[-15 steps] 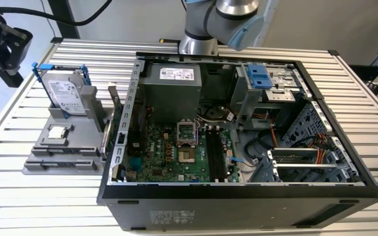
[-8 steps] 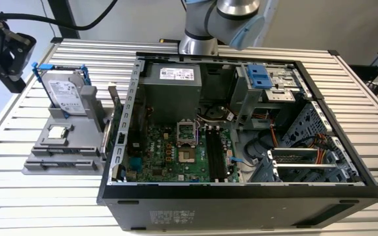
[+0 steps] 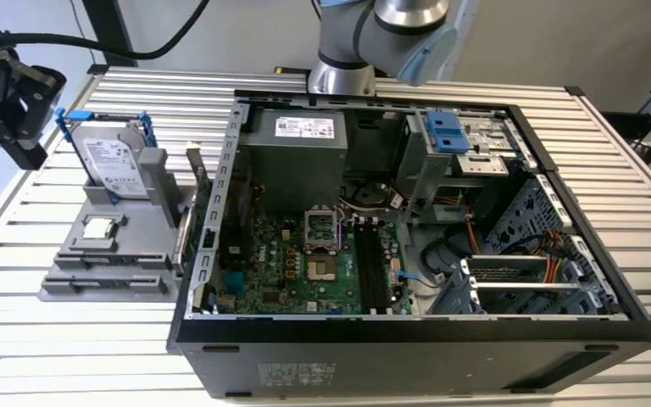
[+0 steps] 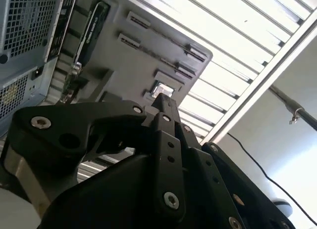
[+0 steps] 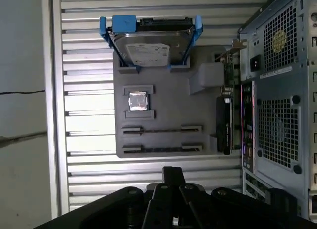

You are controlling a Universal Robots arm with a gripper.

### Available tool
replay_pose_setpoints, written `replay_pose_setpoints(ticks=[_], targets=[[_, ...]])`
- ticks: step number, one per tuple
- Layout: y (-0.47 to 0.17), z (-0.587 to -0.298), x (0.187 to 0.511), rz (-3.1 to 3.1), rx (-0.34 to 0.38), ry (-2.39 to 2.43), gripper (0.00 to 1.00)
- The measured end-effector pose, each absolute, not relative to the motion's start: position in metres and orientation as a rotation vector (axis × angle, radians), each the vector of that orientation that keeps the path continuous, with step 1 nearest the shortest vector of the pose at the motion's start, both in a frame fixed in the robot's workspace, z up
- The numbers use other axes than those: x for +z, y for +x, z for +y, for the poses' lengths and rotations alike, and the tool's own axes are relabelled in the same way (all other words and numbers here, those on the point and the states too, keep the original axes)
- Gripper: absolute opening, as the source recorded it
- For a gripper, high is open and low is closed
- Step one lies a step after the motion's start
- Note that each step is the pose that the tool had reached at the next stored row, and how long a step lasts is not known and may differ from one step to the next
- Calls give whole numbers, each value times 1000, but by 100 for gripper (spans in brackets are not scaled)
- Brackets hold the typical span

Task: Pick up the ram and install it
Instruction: 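Reach for the ram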

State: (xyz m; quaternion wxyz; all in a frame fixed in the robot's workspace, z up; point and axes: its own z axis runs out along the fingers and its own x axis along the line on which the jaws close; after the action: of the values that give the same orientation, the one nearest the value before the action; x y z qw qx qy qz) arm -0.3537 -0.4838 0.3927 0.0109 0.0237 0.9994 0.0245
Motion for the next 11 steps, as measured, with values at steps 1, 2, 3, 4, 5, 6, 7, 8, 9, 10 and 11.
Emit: replay_pose_setpoints(ticks=[1, 2, 3, 4, 5, 6, 7, 8, 9, 10, 11], targets=[[-354, -484, 393, 3118, 77, 65, 0], [-353, -485, 393, 3118, 77, 56, 0], [-353, -485, 393, 3119, 77, 46, 0], [-353, -486, 393, 3119, 77, 38, 0], [-353, -486, 393, 3119, 77, 33, 0], [-353, -487, 393, 3119, 77, 28, 0], [-353, -487, 393, 3120, 77, 23, 0], [-353, -487, 393, 3120, 77, 18, 0], [-353, -487, 393, 3120, 77, 17, 0], [-353, -487, 393, 3120, 77, 16, 0], [-353, -488, 393, 3120, 77, 16, 0]])
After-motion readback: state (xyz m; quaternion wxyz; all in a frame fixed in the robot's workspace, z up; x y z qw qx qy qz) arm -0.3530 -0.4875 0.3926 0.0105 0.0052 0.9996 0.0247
